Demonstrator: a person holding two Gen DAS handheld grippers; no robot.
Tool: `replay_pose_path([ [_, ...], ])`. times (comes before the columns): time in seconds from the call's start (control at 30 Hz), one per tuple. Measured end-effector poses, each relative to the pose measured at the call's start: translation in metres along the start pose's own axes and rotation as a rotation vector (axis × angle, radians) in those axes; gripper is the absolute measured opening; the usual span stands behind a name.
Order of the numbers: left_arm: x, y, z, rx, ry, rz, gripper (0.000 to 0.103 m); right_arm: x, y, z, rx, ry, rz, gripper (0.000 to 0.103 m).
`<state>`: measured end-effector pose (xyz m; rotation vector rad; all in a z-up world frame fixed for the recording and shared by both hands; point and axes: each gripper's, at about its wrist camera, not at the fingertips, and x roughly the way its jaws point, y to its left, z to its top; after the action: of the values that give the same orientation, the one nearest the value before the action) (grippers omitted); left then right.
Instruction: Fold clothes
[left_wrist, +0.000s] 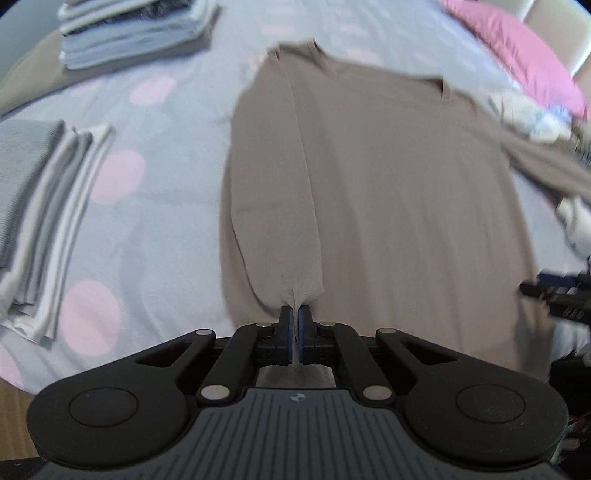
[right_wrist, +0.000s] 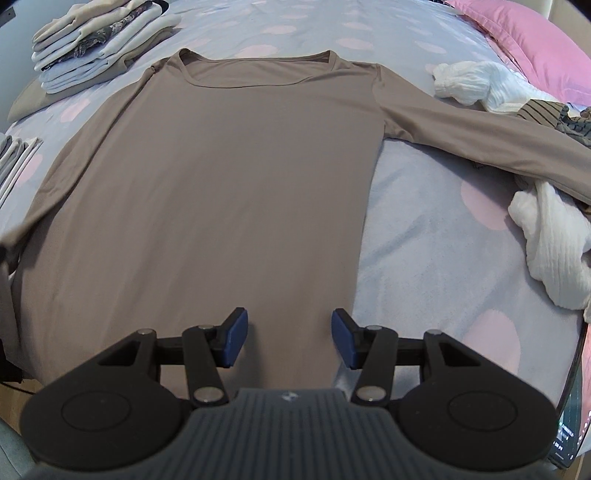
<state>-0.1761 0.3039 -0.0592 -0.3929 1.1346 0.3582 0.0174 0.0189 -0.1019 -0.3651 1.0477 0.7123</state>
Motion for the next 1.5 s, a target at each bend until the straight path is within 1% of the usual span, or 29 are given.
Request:
replay_pose_path([
  [0.1,-0.014,0.012,0.012,-0.045,-0.033,-0.025,0.001,0.001,0.002,0.000,-0.009,0.003,0.000,0.054],
  [0.37,-0.054,0.056,0.061,-0.140,-0.159,-0.020,0.001,0.005,0.002,0.000,-0.015,0.012,-0.010,0.055],
  [0.47,-0.068,0.071,0.077,-0.170,-0.205,-0.006,0.001,0.006,-0.001,0.000,-0.005,0.009,-0.023,0.055],
  [0.63,-0.081,0.098,0.101,-0.216,-0.255,0.034,0.001,0.008,-0.009,0.002,0.019,0.000,-0.047,0.056],
  [0.7,-0.081,0.110,0.110,-0.241,-0.264,0.053,0.001,0.008,-0.012,0.004,0.026,-0.003,-0.061,0.058],
  [0.83,-0.079,0.137,0.128,-0.299,-0.282,0.076,0.001,0.011,-0.015,0.004,0.036,0.002,-0.073,0.059],
  [1.07,-0.075,0.168,0.157,-0.337,-0.291,0.125,0.001,0.019,-0.012,0.001,0.027,0.033,-0.074,0.060],
  [1.23,-0.066,0.193,0.169,-0.375,-0.272,0.165,0.001,0.023,-0.014,0.001,0.045,0.043,-0.069,0.063],
  [1.3,-0.061,0.204,0.172,-0.389,-0.262,0.200,0.001,0.024,-0.015,0.002,0.050,0.045,-0.067,0.063],
  [1.43,-0.047,0.233,0.179,-0.457,-0.248,0.262,0.001,0.027,-0.015,0.004,0.049,0.048,-0.064,0.064],
  [1.5,-0.038,0.247,0.181,-0.495,-0.234,0.275,0.001,0.028,-0.015,0.005,0.044,0.049,-0.064,0.065],
])
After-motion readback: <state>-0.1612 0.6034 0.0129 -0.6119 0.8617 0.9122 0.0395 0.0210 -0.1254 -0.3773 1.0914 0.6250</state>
